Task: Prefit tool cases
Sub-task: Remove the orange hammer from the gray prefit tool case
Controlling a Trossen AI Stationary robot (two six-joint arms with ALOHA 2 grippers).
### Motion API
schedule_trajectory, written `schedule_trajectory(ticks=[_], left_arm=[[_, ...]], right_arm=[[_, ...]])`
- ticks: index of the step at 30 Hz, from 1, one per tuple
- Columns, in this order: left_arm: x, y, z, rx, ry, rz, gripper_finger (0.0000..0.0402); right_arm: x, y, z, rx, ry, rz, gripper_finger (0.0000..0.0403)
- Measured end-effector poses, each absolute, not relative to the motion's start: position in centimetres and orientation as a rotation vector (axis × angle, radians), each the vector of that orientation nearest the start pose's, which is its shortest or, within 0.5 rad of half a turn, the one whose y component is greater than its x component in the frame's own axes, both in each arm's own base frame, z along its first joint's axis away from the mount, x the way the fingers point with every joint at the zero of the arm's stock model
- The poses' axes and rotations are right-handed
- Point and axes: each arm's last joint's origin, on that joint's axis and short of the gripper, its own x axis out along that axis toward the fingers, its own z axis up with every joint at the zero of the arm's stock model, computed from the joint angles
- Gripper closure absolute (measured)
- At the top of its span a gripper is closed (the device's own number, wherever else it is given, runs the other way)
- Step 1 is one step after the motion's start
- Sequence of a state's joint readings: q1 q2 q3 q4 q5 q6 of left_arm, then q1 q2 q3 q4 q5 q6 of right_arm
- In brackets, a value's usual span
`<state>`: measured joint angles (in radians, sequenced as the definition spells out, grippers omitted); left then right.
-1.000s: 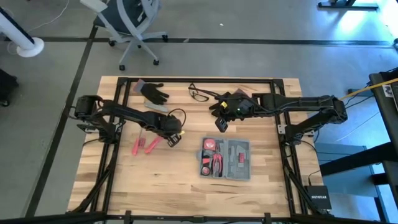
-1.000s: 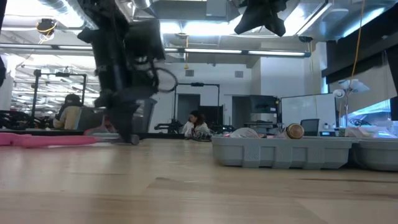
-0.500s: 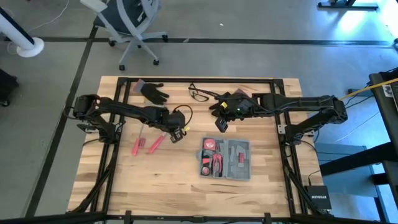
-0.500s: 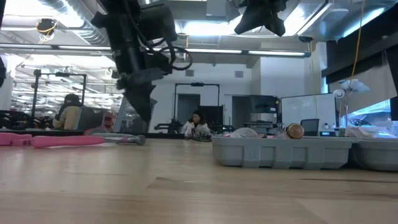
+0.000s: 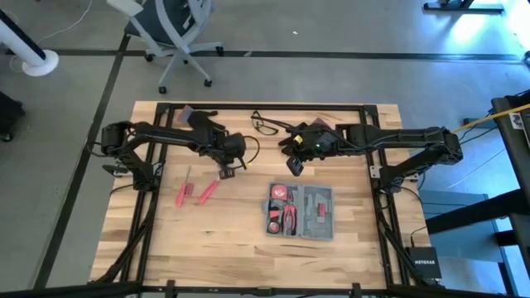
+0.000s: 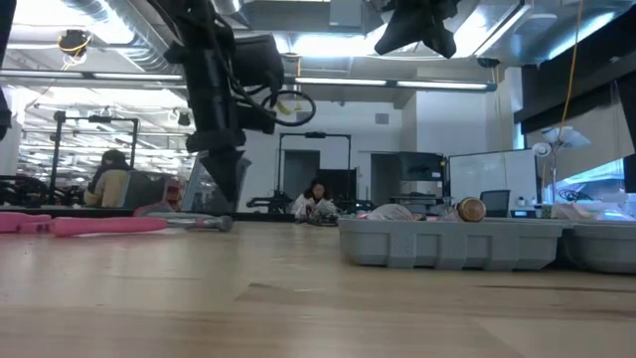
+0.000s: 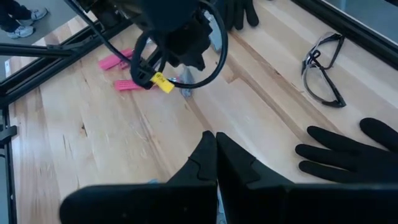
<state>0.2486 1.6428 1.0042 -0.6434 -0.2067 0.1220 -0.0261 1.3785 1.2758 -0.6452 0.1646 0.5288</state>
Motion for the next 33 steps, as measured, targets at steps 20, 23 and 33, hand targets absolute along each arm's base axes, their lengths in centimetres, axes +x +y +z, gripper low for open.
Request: schedule_trajectory(ticks=[20, 23, 33], left_arm=[[28.9, 8.1, 16.1, 0.103, 1.314, 0.137, 0.0401], [28.7, 8.2, 15.9, 0.107, 1.321, 0.122, 0.0402], [29.0, 8.0, 15.8, 0.116, 1.273, 0.036, 0.0402]], right_arm=[[29.0, -1.2, 33.2, 0.468, 0.667, -0.378, 0.0403], [29.1, -1.2, 33.3, 0.468, 0.666, -0.377, 0.0403], [29.1, -1.2, 33.3, 0.469, 0.665, -0.378, 0.0403]])
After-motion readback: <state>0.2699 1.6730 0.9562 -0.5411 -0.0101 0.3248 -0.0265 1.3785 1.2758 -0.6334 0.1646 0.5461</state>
